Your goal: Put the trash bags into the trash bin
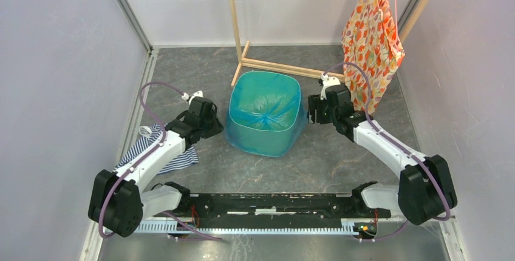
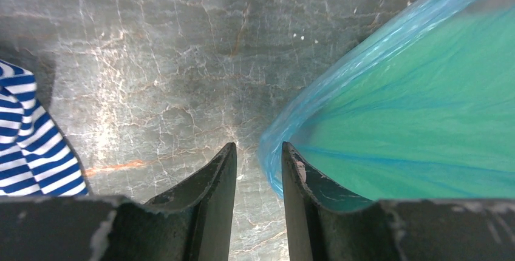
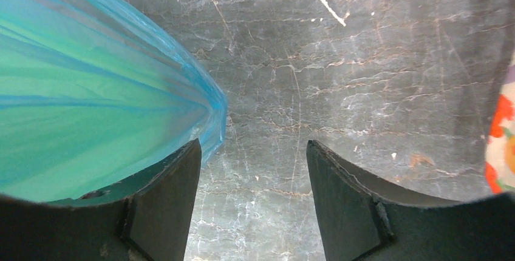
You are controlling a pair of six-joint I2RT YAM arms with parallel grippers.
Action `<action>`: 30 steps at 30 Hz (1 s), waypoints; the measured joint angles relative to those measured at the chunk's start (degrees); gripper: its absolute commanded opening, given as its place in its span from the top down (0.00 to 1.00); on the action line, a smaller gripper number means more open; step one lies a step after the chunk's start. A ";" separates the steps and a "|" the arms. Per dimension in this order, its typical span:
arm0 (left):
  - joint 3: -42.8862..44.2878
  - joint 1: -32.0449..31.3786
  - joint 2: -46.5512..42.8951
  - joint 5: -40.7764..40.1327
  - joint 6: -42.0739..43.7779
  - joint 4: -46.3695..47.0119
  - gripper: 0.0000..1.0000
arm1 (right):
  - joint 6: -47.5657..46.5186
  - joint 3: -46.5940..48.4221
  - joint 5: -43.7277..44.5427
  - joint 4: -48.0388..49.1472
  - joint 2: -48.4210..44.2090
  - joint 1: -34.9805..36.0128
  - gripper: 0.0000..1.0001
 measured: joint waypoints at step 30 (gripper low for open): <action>9.18 -12.37 5.42 1.29 4.02 4.94 0.66 | -8.85 49.42 5.95 -28.04 7.54 21.90 0.32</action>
